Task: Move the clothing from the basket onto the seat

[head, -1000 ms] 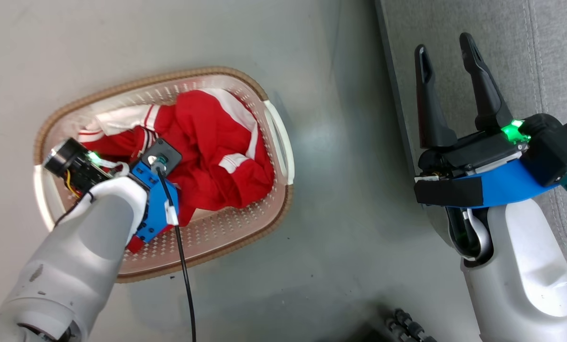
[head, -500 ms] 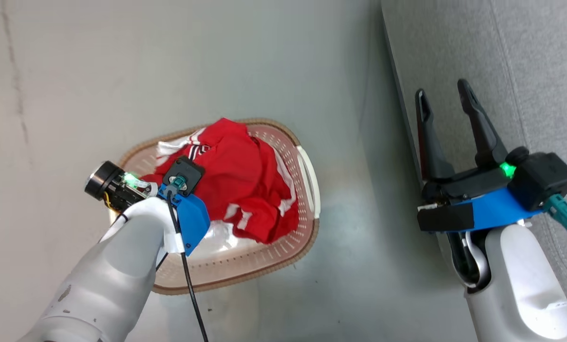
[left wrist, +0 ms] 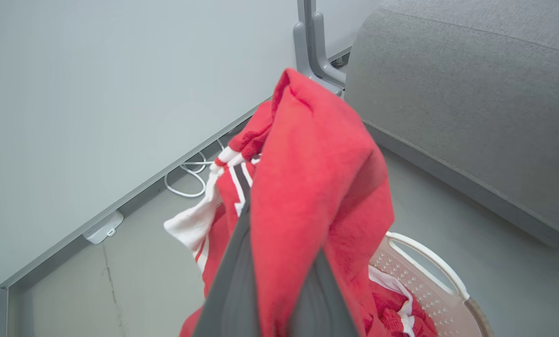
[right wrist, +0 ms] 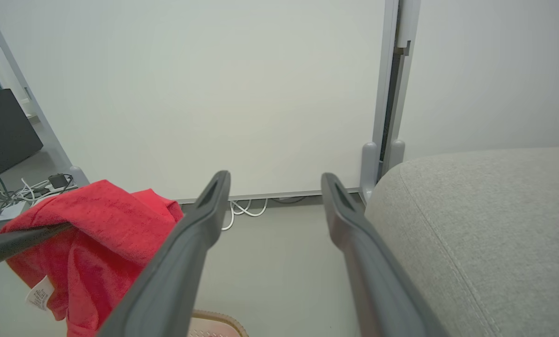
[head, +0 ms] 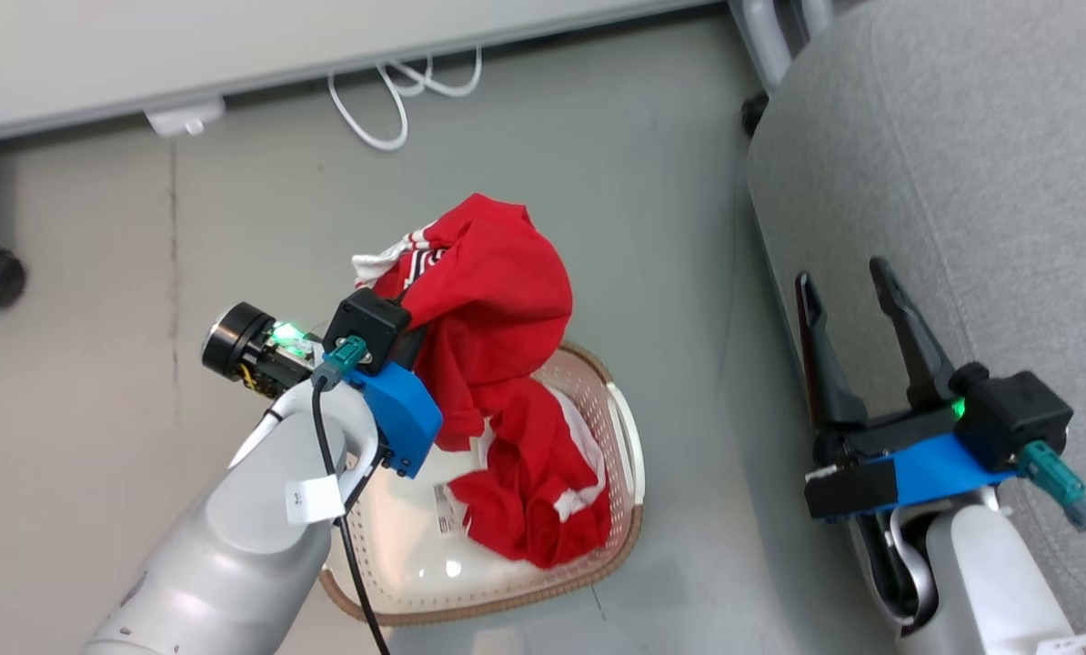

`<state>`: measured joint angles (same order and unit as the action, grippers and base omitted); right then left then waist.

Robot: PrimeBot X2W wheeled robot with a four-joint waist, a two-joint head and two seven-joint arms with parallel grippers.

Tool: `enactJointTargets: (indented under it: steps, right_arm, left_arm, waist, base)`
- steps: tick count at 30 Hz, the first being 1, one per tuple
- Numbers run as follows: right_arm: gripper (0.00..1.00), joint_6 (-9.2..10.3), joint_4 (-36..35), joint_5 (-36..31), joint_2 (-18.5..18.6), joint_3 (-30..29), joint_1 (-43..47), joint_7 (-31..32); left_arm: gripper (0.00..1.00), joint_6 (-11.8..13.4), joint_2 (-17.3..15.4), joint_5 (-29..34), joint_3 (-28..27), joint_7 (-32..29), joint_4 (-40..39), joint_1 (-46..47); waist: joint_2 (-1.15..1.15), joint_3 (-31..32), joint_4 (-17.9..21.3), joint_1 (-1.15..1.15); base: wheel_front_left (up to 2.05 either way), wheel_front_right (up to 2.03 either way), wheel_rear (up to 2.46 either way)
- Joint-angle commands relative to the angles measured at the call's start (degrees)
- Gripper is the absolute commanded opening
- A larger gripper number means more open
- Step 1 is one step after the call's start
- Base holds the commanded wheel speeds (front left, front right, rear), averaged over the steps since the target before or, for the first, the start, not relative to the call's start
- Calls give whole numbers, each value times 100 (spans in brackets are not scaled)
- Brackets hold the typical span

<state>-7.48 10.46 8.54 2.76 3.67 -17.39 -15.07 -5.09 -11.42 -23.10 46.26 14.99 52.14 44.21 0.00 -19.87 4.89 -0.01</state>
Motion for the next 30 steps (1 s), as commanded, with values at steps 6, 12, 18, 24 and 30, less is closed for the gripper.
enactJointTargets:
  steps: [6,12,18,24,30]
  right_arm:
    - [100,-3,110,-50,22,-15,445,-16]
    - [100,-3,183,-49,21,-44,738,-17]
    - [100,-3,218,-46,22,-78,1006,-17]
    - [100,-3,237,-22,22,-78,1208,-17]
    - [100,-3,208,5,22,-27,1295,-17]
  left_arm:
    - [0,-51,88,39,-348,28,-593,-254]
    - [0,-97,257,58,-585,29,-979,-362]
    - [0,-146,397,94,-692,29,-1294,-517]
    - [0,-161,501,93,-770,28,-1502,-675]
    - [0,-183,540,134,-735,28,-1638,-743]
  waist:
    - [0,843,-143,1]
    - [0,1281,-197,1]
    - [0,1656,-251,1]
    - [0,1894,-298,1]
    - [0,1944,-357,1]
  base:
    - [0,0,0]
    - [0,0,0]
    - [0,0,0]
    - [0,0,0]
    - [0,0,0]
